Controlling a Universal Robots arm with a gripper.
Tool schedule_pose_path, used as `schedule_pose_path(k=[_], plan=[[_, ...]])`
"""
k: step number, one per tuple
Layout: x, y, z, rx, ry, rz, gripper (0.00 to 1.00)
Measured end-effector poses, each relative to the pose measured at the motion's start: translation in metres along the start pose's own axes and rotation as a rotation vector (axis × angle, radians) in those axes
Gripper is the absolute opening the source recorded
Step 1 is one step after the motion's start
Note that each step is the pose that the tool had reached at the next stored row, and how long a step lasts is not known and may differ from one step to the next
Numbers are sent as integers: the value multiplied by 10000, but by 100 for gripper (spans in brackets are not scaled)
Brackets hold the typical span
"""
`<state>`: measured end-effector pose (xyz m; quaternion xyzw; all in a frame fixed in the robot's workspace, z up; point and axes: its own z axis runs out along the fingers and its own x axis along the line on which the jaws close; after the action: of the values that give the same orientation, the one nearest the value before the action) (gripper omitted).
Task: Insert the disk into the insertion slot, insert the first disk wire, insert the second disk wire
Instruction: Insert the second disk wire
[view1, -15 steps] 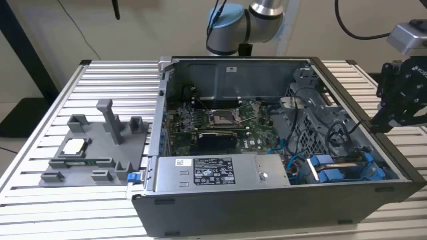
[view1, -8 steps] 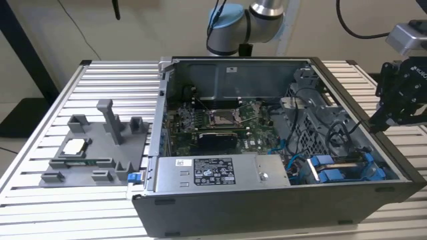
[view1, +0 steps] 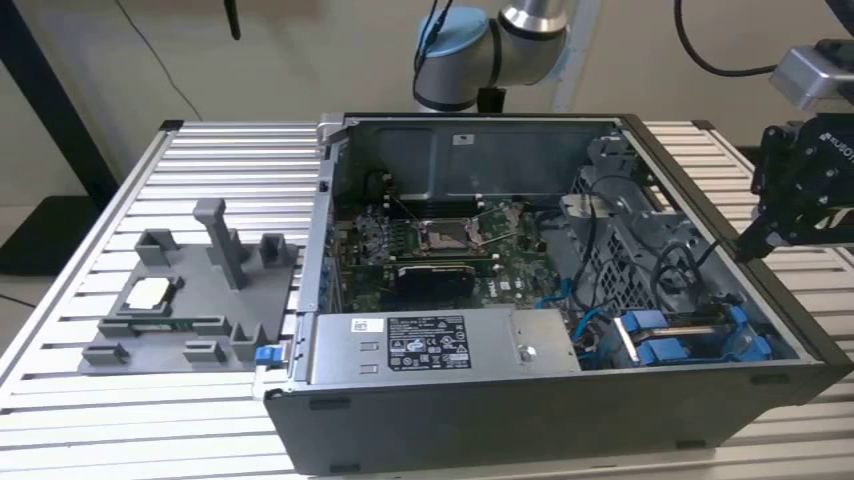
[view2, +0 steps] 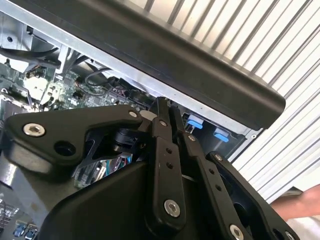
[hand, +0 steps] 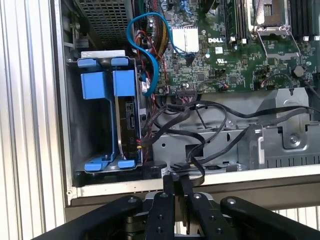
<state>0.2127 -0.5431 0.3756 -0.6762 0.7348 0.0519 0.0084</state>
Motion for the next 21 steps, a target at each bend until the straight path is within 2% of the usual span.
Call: schedule_pose_path(k=[7, 11, 12, 14, 17, 19, 21], plan=[[0, 0, 0, -3, -1, 0, 15], [0, -1, 1, -38, 73, 8, 17], [0, -2, 0, -60, 97, 10, 17], [0, -4, 1, -136, 156, 21, 29], [0, -13, -2, -285, 257, 40, 29], [6, -25, -2, -364, 289, 48, 29], [13, -35, -1, -393, 299, 51, 29]])
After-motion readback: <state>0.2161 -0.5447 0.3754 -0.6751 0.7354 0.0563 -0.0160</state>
